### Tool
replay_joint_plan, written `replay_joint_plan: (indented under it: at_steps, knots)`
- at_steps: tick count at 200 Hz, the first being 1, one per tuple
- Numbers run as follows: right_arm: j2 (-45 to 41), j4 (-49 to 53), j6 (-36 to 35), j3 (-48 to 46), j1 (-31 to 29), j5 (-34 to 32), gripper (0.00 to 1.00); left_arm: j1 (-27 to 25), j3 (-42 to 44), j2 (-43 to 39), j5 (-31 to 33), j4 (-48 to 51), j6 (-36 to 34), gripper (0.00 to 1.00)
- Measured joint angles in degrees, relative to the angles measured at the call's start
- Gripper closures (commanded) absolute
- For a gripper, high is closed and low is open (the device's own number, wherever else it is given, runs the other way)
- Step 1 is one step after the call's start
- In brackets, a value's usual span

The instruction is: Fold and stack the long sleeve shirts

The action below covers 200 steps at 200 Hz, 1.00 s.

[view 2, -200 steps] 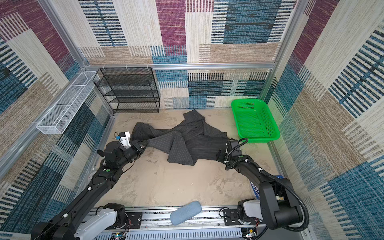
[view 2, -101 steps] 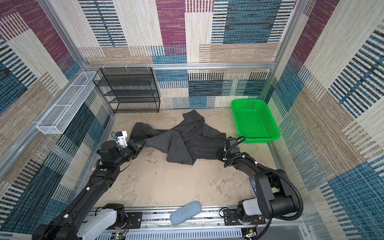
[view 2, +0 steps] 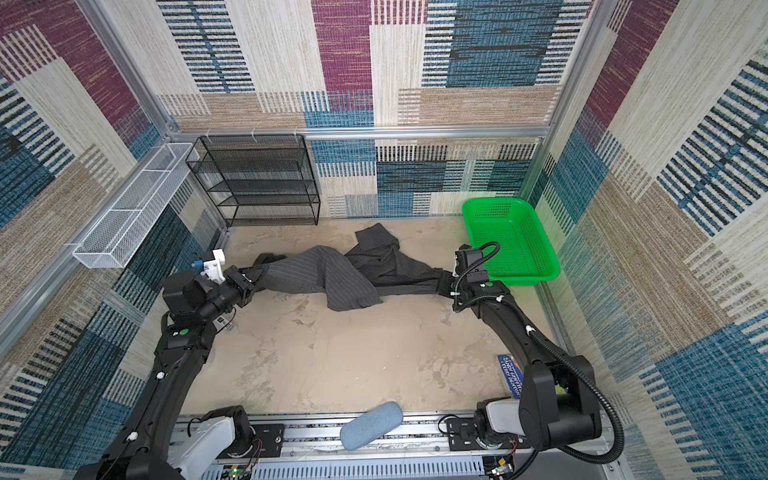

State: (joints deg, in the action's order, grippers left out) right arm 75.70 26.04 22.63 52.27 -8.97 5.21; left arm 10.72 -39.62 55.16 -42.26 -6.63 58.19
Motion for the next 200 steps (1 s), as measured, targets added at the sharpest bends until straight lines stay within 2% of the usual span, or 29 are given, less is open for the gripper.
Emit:
replay_joint_plan:
  at_steps: [29, 66, 100, 163, 174, 200]
  knots:
    - [-1.38, 0.07, 0.55, -5.57, 0.04, -0.20, 0.91, 1.92, 4.13, -0.83, -2.75, -0.28, 0.04, 1.00]
    - [-1.51, -0.76, 3.13, -12.96, 0.04, 1.18, 0.89, 2.89, 9.81, -3.50, -3.32, 0.02, 0.17, 1.00]
    - [-0.94, -2.10, 4.13, -13.25, 0.04, 1.18, 0.87, 3.10, 12.68, -5.38, -3.21, 0.46, -0.04, 1.00]
    - [-0.26, -3.21, 4.13, -11.65, 0.04, 1.14, 0.88, 3.13, 15.63, -10.51, -2.80, 4.83, -1.79, 1.00]
    - [-0.98, -3.08, 4.11, -11.08, 0.04, 0.63, 0.84, 3.13, 15.63, -11.08, -2.69, 5.60, -2.23, 1.00]
    - [-1.70, -2.82, 3.87, -10.40, 0.04, 0.55, 0.56, 3.13, 15.93, -11.87, -2.67, 6.97, -2.67, 1.00]
